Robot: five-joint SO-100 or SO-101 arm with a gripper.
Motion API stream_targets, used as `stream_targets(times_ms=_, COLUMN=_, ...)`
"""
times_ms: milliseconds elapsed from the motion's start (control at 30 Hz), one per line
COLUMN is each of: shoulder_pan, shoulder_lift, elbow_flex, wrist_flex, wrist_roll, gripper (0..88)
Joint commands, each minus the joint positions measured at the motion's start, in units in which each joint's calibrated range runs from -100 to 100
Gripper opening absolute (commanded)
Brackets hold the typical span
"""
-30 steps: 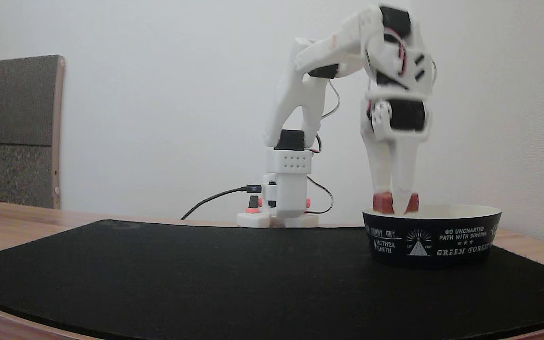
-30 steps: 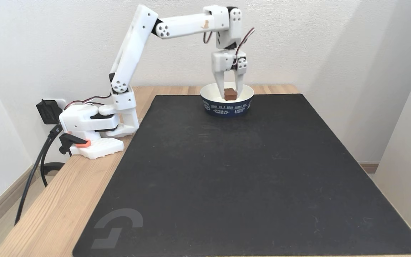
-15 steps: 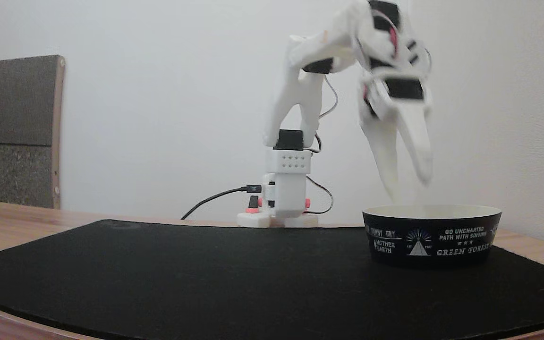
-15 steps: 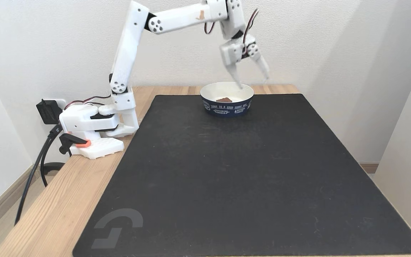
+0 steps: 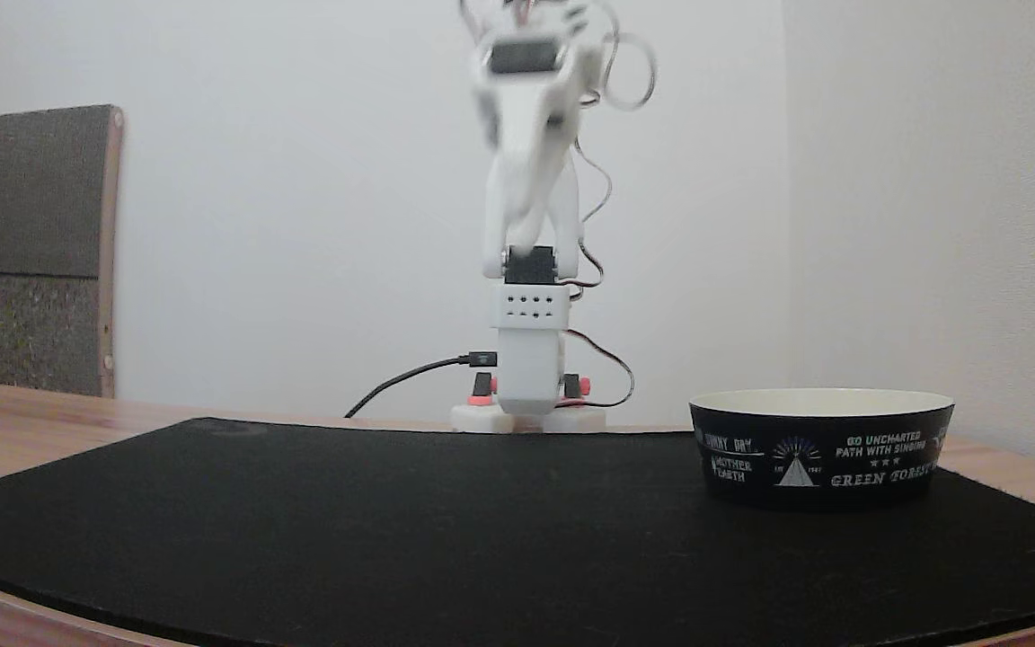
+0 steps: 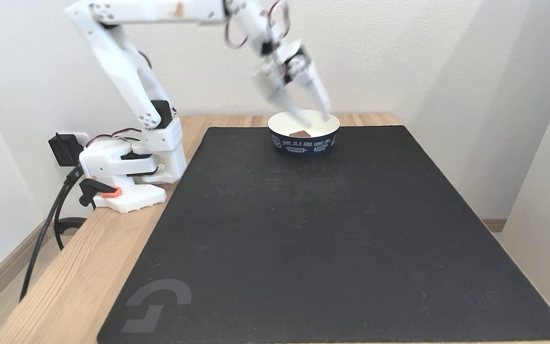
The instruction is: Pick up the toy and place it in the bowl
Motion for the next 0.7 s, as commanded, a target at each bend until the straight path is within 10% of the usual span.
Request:
stream_targets(times_ms=0, shoulder_pan=-0.6, shoulder_lift=-20.3, elbow_flex=25.2, wrist_flex=-7.0, wrist_roll=0.1, gripper=11.1)
stream_targets(times_ms=667, shoulder_pan=-1.9, shoulder_lift=-79.1, elbow_flex=75.8, wrist_flex=-8.1, wrist_roll=-1.2, gripper=10.6)
